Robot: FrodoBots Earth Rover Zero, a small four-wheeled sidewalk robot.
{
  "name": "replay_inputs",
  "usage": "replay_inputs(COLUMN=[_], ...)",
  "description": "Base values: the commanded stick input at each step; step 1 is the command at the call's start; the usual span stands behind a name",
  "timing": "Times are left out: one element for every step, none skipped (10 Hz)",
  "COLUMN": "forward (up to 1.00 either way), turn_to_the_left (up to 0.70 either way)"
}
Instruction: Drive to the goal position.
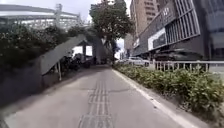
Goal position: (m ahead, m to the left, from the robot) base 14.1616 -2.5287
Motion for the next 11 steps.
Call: replay_inputs(forward=[0.45,0.45,0.45,0.45,0.45,0.45,0.45,0.45,0.45,0.45,0.45], turn_to_the_left=[0.0,0.0,0.0,0.24,0.27,0.0,0.0,0.0,0.0,0.0,0.0])
